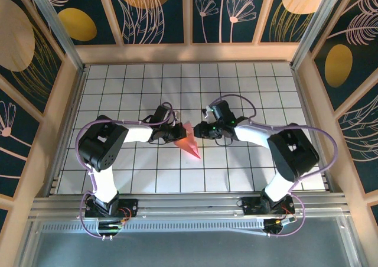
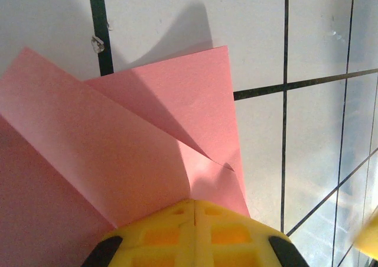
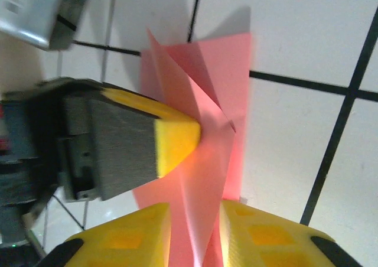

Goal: Fold a paper plane with a square sheet of paper (fold left side to right side)
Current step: Fourth fold the wing at the center of the table.

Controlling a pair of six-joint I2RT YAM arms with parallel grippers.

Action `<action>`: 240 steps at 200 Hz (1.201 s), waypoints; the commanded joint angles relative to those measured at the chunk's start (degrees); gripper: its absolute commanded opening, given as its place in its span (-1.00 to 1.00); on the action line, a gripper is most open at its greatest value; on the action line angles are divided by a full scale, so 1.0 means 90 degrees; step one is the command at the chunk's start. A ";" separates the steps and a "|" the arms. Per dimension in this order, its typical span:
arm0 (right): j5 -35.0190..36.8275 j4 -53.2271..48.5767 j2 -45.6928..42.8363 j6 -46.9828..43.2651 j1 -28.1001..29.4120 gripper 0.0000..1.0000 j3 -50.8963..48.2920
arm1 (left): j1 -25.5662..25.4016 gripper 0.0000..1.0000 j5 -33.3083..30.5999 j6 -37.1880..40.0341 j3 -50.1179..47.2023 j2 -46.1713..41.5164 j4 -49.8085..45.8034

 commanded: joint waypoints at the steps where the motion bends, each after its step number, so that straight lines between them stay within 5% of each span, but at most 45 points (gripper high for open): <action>1: -0.0552 -0.0035 -0.0408 0.0151 -0.0051 -0.62 -0.0325 | -0.0010 -1.00 -0.0411 -0.0032 -0.0164 0.0210 -0.0473; 36: -0.1442 0.0498 -0.0310 0.0506 0.0150 -1.00 -0.0802 | -0.0013 -1.00 -0.0414 -0.0021 -0.0141 0.0223 -0.0478; 240: -0.1356 0.1109 0.0431 0.0770 0.0584 -1.00 -0.1354 | -0.0013 -1.00 -0.0442 0.0005 -0.0045 0.0232 -0.0553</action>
